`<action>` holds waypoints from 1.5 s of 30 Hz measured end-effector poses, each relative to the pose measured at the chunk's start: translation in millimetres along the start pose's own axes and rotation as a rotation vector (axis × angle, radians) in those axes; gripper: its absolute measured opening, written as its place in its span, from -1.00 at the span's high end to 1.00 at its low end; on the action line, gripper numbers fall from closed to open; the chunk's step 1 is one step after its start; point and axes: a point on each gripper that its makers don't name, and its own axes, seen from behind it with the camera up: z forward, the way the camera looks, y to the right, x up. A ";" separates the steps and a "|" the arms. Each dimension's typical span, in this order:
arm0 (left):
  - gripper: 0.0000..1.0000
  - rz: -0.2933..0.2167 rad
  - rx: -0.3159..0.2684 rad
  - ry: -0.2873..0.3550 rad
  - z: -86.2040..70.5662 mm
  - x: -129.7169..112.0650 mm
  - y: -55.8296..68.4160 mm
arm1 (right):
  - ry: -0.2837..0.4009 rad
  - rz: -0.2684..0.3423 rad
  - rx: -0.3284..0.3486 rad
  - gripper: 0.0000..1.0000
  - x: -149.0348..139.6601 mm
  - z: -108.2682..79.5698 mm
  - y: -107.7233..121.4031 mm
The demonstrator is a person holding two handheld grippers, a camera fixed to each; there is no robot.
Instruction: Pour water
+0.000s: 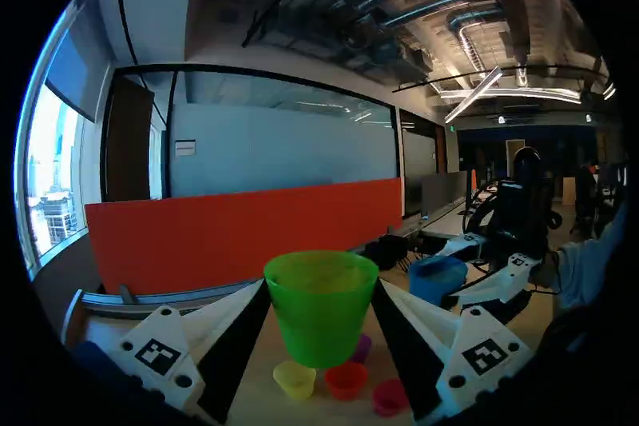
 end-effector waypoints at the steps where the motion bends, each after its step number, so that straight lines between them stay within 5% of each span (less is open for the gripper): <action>1: -0.73 -0.005 0.000 -0.003 -0.6 -3.2 -0.8 | -0.002 -0.001 -0.004 -0.79 -0.6 -1.5 2.2; 27: -0.73 -0.025 -0.016 -0.109 -10.6 -84.9 -10.5 | -0.073 -0.013 -0.070 -0.78 -22.6 -27.8 42.0; 45: -0.74 0.009 -0.080 -0.320 -5.0 -156.8 -8.6 | -0.241 -0.012 -0.020 -0.79 -75.8 -28.0 50.7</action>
